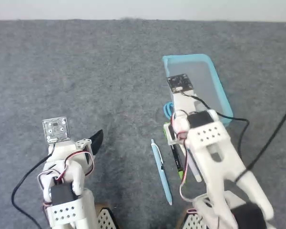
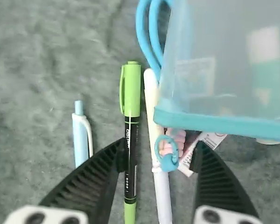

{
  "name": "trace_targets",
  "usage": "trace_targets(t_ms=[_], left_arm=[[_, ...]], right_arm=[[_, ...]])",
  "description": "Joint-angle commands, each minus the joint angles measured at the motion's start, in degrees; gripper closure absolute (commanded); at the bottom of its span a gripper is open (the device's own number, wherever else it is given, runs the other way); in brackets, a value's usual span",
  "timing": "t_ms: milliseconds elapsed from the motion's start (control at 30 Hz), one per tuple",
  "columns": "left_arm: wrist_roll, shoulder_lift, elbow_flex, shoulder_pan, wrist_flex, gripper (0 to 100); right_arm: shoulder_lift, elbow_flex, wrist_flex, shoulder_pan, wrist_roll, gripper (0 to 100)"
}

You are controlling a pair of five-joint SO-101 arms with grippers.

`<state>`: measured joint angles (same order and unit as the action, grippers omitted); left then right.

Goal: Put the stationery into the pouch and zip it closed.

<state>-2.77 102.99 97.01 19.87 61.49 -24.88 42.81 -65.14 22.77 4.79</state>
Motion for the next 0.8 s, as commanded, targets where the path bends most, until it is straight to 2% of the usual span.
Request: trace_targets(t_ms=[0, 267, 500, 567, 667, 767], left_arm=[[0.1, 1.1, -0.4, -0.8, -0.5, 64], [0.1, 1.1, -0.4, -0.8, -0.5, 64], [0.1, 1.1, -0.4, -0.8, -0.5, 64], [0.1, 1.1, -0.4, -0.8, -0.5, 64], [0.2, 1.3, -0.4, -0.4, -1.1, 64], [2.0, 1.3, -2.7, 0.5, -6.3, 64]], right_arm=[[-6.5, 2.6, 3.6, 1.7, -1.1, 76.0], [0.1, 2.2, 8.7, 1.7, -3.2, 76.0], [1.2, 0.9, 7.3, 4.9, -1.9, 76.0], [-1.7, 1.0, 5.8, 5.0, -4.1, 75.8], [-10.5, 1.4, 2.7, 1.3, -12.1, 75.7], [-21.6, 4.7, 1.7, -3.9, -16.5, 75.9]])
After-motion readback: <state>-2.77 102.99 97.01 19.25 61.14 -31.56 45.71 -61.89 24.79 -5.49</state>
